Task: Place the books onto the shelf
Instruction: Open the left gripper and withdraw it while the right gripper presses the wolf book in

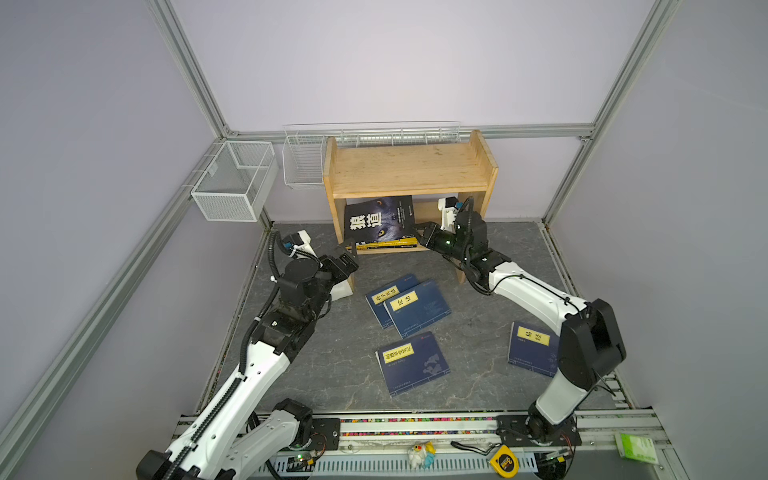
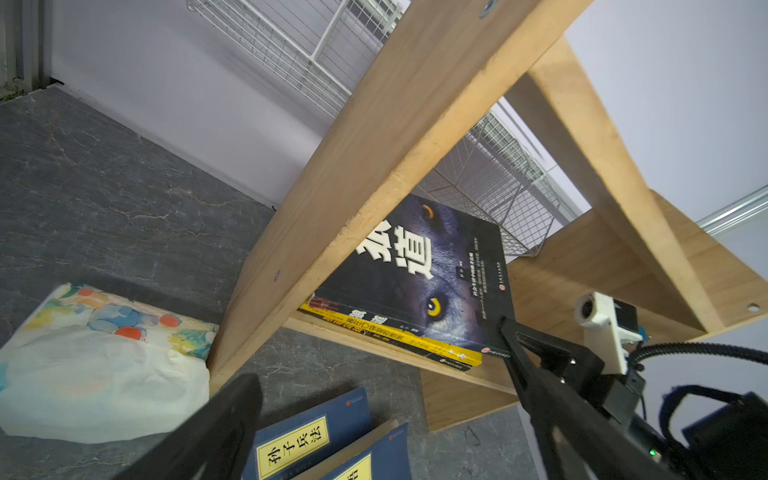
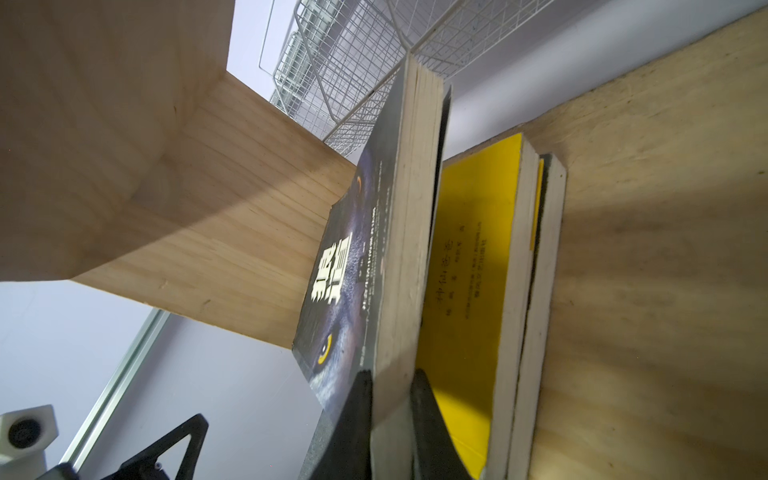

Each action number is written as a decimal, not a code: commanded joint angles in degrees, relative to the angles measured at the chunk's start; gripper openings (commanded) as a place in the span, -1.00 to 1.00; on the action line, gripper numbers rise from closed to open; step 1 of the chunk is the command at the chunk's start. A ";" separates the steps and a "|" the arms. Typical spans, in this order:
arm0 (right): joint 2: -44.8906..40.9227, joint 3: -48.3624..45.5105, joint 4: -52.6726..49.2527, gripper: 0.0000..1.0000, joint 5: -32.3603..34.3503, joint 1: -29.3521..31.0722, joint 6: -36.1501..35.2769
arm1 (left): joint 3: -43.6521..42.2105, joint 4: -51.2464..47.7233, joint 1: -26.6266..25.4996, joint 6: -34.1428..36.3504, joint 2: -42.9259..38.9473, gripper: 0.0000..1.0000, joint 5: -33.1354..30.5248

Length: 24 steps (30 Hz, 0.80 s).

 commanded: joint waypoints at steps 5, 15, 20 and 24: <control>2.58 0.02 -2.24 -0.74 3.23 1.80 -2.77 | 2.75 4.70 5.58 2.05 6.16 0.99 6.39; 3.50 0.30 -4.72 -0.70 5.47 2.36 -3.95 | 4.64 8.20 5.56 2.00 14.04 0.99 8.44; 3.83 0.52 -6.40 -0.68 6.88 3.11 -4.71 | 5.30 7.10 5.57 2.19 16.99 1.00 6.66; 3.89 0.74 -7.21 -0.63 7.71 3.58 -5.30 | 5.93 4.99 5.59 1.66 18.83 1.00 4.05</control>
